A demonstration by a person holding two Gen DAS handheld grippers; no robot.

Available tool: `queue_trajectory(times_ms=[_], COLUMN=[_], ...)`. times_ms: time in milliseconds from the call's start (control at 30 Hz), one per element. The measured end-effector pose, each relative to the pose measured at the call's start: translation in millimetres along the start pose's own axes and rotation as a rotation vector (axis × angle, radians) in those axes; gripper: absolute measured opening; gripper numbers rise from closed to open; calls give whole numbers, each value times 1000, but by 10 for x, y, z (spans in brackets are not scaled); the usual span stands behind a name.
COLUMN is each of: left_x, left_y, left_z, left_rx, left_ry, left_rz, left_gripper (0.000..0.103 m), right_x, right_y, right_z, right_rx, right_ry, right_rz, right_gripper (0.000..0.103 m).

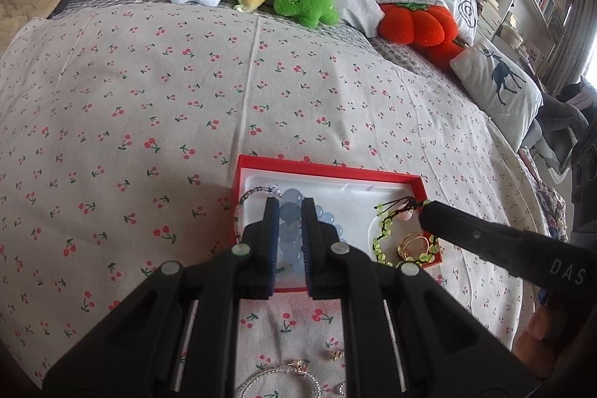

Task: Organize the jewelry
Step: 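Carry the blue bracelet and green charm into the red box and release both, then grasp the black hair clip with the left gripper while the right gripper moves to the crystal bracelet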

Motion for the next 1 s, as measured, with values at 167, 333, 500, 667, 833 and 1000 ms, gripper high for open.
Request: queue_trajectory(times_ms=[167,333,500,667,833,1000], left_x=[-34,-71,-140,-220,-178,-84], left_y=[9,36,90,206,325,380], left_z=[-22,-24,-45,-127,-241,-389], left_rx=[7,12,27,34,64,104], left_ry=[-24,-48,-69,-104,-103,-95], left_rz=[21,39,47,81,107,136], left_gripper=[13,13,26,48,69,80], right_x=[-4,-198,-277,-172,-79,-36], right_y=[-88,-115,-33,114,228,285], right_z=[-1,33,45,-19,-153,-308], right_rx=[3,-17,-19,-23,-17,-2], right_ry=[25,40,21,65,118,141], right_rz=[-72,-175,-159,-173,-197,-204], right_gripper=[9,11,19,21,36,56])
Point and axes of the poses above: each gripper's, at about its wrist camera, not at the fingertips, and y roughly against the way its jaws point, x to its left, z to its top, the point moved 1 cm from there along -y, roughly the way its jaws point, and after that the axes turned 9 degrees about x, right-handed, at the moved point
